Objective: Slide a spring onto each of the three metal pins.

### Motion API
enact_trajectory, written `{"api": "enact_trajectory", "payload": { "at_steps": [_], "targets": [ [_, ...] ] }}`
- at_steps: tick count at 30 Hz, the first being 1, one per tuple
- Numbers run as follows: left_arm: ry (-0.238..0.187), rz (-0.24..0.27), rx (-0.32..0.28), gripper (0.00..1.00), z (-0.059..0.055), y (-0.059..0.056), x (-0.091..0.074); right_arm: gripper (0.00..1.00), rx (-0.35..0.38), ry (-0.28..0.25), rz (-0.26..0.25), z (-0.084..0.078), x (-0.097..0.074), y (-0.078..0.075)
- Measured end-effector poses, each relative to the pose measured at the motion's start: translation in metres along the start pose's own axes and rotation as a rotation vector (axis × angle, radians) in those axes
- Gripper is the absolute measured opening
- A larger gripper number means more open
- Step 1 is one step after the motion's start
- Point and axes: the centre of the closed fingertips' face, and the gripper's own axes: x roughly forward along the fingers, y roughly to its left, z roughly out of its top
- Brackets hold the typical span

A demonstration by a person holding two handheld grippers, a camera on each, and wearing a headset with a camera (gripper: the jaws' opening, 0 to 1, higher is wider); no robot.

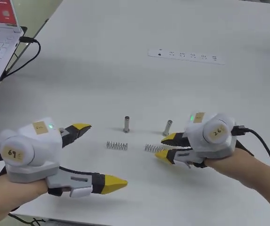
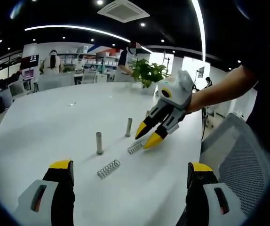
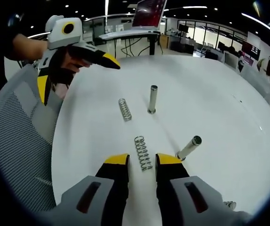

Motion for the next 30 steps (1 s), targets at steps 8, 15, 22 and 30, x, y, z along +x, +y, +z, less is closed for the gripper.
{"api": "enact_trajectory", "payload": {
  "at_steps": [8, 15, 22, 30],
  "targets": [
    [0.004, 0.0, -0.002, 0.98, -0.001, 0.0, 0.0, 0.16, -0.009, 0.029, 0.012, -0.006, 0.005, 0.001],
    [0.008, -0.001, 0.0, 0.98, -0.001, 0.0, 0.0, 0.11, -0.025, 0.064, 0.011, -0.013, 0.006, -0.001],
    [0.008, -0.001, 0.001, 0.98, -0.001, 0.001, 0.001, 0.08, -0.036, 0.063, 0.022, -0.013, 0.007, -0.001],
    [0.008, -0.006, 0.003, 0.98, 0.001, 0.003, 0.001, 0.08, -0.063, 0.041, 0.034, -0.006, -0.003, 0.006]
  ]
}}
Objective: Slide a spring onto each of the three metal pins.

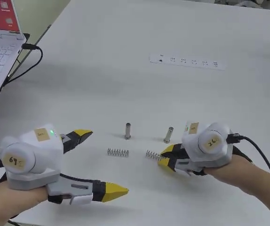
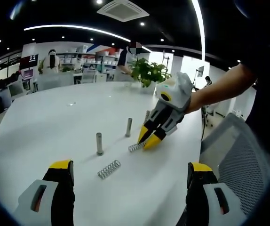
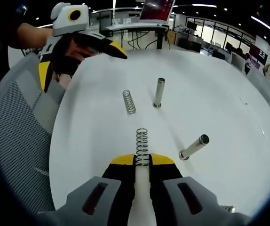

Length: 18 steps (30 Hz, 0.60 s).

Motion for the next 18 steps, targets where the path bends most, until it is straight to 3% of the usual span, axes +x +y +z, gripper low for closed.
{"api": "enact_trajectory", "payload": {
  "at_steps": [18],
  "targets": [
    [-0.011, -0.049, 0.031, 0.95, 0.009, -0.015, 0.009, 0.08, 0.009, -0.063, -0.043, 0.002, -0.059, -0.004]
  ]
}}
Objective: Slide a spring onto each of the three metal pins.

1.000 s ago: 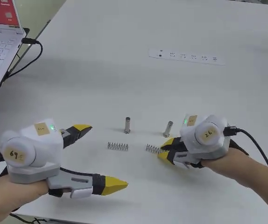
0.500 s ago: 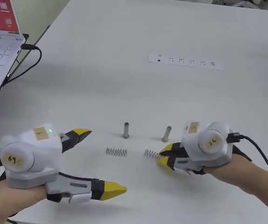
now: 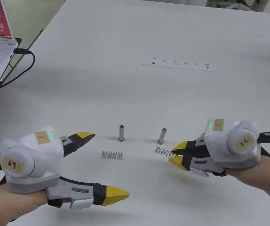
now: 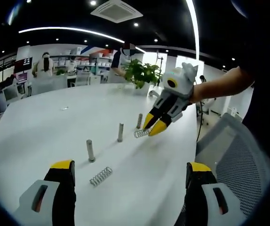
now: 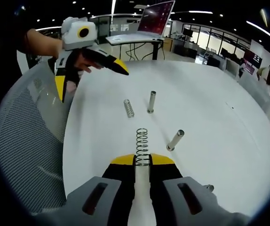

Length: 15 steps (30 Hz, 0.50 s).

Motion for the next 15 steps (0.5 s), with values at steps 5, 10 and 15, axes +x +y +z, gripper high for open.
{"api": "enact_trajectory", "payload": {
  "at_steps": [5, 10, 15],
  "targets": [
    [0.003, -0.009, 0.0, 0.93, -0.002, -0.001, 0.002, 0.08, 0.004, -0.006, -0.001, -0.003, -0.013, 0.004],
    [0.003, -0.029, 0.007, 0.89, 0.0, -0.003, 0.006, 0.08, -0.02, -0.001, 0.012, -0.008, -0.022, 0.009],
    [-0.022, -0.085, -0.013, 0.83, 0.01, -0.016, 0.017, 0.08, -0.046, 0.012, 0.026, -0.008, -0.025, 0.015]
  ]
}}
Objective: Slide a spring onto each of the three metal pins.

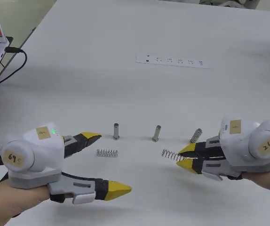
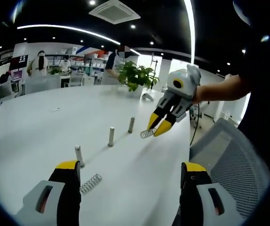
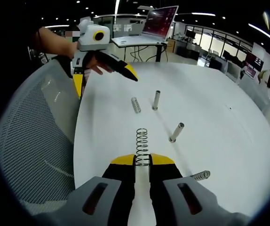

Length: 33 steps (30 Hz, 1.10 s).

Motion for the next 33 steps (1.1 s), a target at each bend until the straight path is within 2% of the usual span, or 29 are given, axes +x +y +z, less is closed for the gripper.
{"api": "enact_trajectory", "payload": {
  "at_steps": [4, 7, 10, 13, 25, 33],
  "targets": [
    [0.027, -0.075, 0.025, 0.71, -0.001, -0.015, 0.012, 0.08, -0.05, 0.009, 0.027, 0.005, 0.0, 0.008],
    [0.04, -0.109, 0.058, 0.65, 0.001, -0.024, 0.02, 0.08, -0.101, 0.016, 0.05, 0.01, 0.002, 0.014],
    [0.049, -0.134, 0.078, 0.58, 0.001, -0.029, 0.026, 0.08, -0.121, 0.018, 0.06, 0.014, 0.003, 0.017],
    [0.063, -0.154, 0.093, 0.51, 0.001, -0.032, 0.032, 0.08, -0.129, 0.008, 0.071, 0.017, 0.004, 0.02],
    [0.038, -0.217, 0.125, 0.37, 0.02, -0.043, 0.054, 0.08, -0.142, -0.02, 0.087, 0.025, 0.002, 0.023],
    [0.031, -0.247, 0.103, 0.26, 0.023, -0.048, 0.06, 0.08, -0.151, -0.031, 0.094, 0.028, -0.001, 0.025]
  ]
}}
